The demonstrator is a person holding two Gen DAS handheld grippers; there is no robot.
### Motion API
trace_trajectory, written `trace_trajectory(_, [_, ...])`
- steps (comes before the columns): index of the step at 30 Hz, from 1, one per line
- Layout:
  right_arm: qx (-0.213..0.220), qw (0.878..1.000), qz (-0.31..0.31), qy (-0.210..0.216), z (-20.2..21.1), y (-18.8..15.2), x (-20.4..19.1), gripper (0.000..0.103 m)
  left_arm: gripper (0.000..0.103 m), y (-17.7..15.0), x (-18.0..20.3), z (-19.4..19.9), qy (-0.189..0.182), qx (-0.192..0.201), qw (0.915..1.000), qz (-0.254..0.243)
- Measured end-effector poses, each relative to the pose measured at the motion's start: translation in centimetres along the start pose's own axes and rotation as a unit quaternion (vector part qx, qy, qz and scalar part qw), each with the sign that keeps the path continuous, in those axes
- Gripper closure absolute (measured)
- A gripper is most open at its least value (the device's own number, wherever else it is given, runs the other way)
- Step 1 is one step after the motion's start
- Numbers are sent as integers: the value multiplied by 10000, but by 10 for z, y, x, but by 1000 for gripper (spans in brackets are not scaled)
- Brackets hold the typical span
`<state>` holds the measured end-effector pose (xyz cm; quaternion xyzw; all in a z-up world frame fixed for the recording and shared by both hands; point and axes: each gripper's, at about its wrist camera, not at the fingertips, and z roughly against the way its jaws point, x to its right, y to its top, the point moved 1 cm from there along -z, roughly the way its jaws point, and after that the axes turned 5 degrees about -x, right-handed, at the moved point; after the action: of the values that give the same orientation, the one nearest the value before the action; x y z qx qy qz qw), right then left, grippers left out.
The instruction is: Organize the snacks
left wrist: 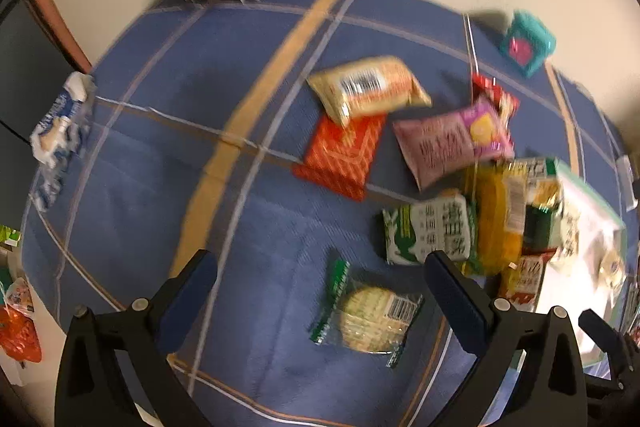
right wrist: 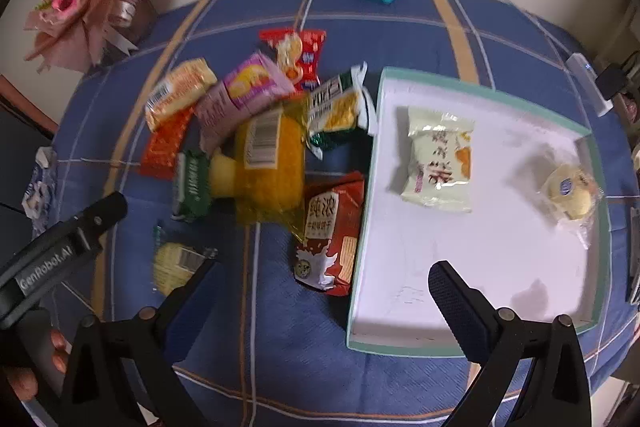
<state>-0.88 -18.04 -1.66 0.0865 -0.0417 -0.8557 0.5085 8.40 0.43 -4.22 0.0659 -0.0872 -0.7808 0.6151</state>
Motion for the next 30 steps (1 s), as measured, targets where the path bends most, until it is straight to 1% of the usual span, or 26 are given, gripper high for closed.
trace_trajectory(4, [-183,9998,25,-123,-15,-1,1,0,0,-5,10,-20,-70,-323,9994,-114])
trace_trajectory(8, [-236,9995,2,-221,-20,-1,2,0,0,-10,14,-33,-174,-568,9982,-93])
trace_trajectory(11, [-220,9995,-37,-204,-23,-2,4,0,0,-13,14,-40,-204,-683,9974,-36])
trace_trajectory(13, [-190,9997,-83,-116,-25,-1,7,0,0,-15,12,-43,-250,-754,9968,38])
trace_trajectory(14, [-207,9995,-135,-218,-24,-1,7,0,0,-15,10,-44,-277,-781,9965,92])
trace_trajectory(17, [-94,9999,-55,-129,-22,1,9,1,0,-16,4,-45,-288,-796,9962,192])
trace_trajectory(19, [-2,9999,36,-116,-19,5,5,4,0,-16,-1,-46,-315,-793,9960,251])
trace_trajectory(22, [73,9998,174,-98,-17,7,2,15,0,-14,-9,-48,-357,-813,9955,316])
trace_trajectory(24, [94,9996,252,-55,-17,8,-3,26,0,-14,-16,-48,-415,-837,9951,337])
trace_trajectory(25, [92,9995,290,-8,-17,9,-5,29,0,-13,-17,-48,-440,-848,9948,346])
trace_trajectory(27, [96,9994,331,54,-18,10,-9,38,0,-11,-21,-48,-499,-871,9942,390])
trace_trajectory(29, [93,9991,387,112,-19,9,-12,43,0,-12,-26,-48,-524,-879,9940,395])
trace_trajectory(30, [87,9990,415,129,-20,9,-14,43,0,-13,-26,-47,-526,-884,9940,383])
